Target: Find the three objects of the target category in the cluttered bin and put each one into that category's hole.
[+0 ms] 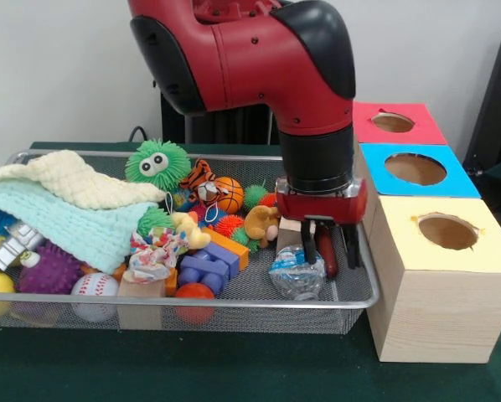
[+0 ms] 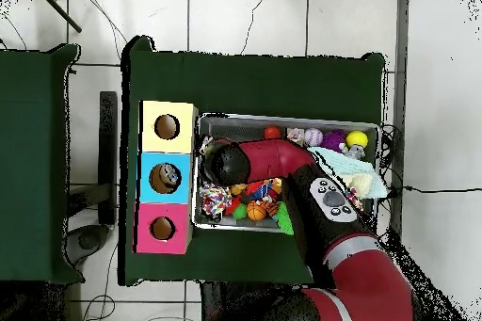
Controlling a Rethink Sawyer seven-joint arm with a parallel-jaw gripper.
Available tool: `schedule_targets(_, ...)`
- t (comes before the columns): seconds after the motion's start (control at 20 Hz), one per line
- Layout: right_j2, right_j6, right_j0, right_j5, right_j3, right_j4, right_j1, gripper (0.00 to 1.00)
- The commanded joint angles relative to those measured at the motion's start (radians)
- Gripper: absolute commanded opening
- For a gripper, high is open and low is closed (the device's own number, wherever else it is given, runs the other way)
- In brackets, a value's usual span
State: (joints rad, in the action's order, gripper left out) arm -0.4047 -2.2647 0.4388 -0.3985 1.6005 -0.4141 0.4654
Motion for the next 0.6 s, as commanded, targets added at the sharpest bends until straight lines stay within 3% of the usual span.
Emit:
schedule_targets(0.05, -0.101, 0.246, 0.001, -0.122, 0.011, -0.088, -0.017, 1.00)
schedule_targets(0.3, -0.098, 0.237, 0.012, -0.134, -0.002, -0.104, -0.042, 1.00)
schedule_targets(0.5, -0.202, 0.348, 0.094, -0.166, 0.028, -0.107, -0.079, 1.00)
schedule_targets(0.6, -0.215, 0.358, 0.108, -0.172, 0.036, -0.117, -0.078, 1.00)
